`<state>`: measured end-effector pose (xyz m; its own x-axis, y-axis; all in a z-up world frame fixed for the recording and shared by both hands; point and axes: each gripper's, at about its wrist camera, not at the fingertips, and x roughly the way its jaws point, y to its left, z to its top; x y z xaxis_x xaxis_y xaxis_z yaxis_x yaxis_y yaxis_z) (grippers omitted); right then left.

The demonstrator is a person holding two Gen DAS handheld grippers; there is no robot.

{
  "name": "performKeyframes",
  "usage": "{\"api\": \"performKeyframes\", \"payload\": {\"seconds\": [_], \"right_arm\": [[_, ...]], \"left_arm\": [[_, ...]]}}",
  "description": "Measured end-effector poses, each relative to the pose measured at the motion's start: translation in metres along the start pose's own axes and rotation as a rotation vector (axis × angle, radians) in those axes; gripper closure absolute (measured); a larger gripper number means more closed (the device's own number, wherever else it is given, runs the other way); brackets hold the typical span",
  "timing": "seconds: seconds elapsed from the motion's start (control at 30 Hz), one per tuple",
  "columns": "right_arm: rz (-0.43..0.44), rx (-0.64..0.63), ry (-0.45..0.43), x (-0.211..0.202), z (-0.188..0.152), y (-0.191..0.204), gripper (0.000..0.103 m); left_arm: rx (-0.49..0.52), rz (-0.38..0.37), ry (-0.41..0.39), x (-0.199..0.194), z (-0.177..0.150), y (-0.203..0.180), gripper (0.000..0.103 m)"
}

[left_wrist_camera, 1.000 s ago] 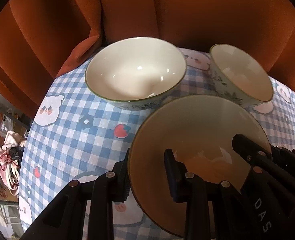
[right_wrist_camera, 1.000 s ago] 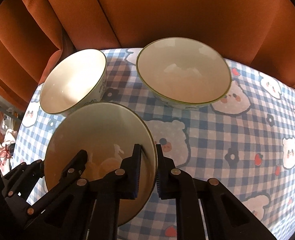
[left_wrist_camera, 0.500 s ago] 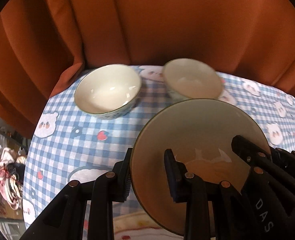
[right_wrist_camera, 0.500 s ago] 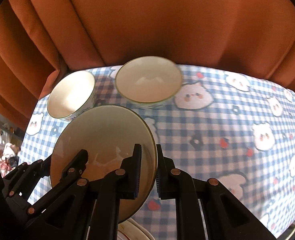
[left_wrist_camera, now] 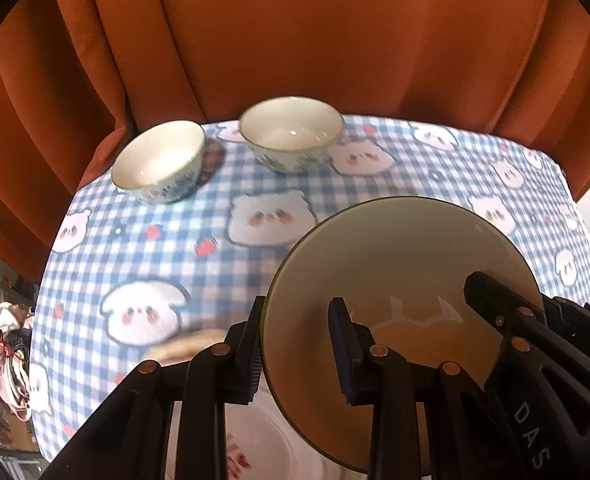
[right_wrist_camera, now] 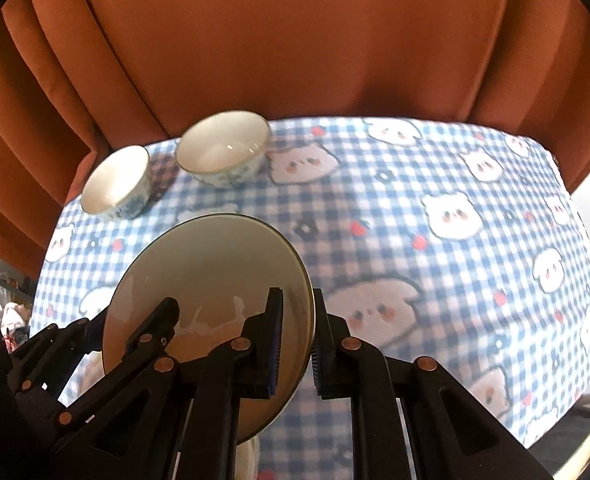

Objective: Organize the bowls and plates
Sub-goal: 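Lift the cream bowl and carry it toward the plate stack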

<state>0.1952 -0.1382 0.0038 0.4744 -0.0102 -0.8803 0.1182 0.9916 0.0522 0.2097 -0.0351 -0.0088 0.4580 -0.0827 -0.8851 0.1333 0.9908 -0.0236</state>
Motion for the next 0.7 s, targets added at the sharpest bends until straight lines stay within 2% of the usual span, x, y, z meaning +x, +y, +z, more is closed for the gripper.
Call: {"api": "performKeyframes", "payload": {"seconds": [0.3,0.7], "right_arm": [[0.040,-0.012,0.054,-0.004,-0.043,-0.041,0.087],[0.076,-0.066,0.119,0.016,-0.083,-0.082,0.087]], "left_arm": [[-0.024,0.043,0.057,-0.002,-0.043,-0.037,0.074],[-0.095,0.074,0.109,0.015,-0.091,-0.075,0.074]]}}
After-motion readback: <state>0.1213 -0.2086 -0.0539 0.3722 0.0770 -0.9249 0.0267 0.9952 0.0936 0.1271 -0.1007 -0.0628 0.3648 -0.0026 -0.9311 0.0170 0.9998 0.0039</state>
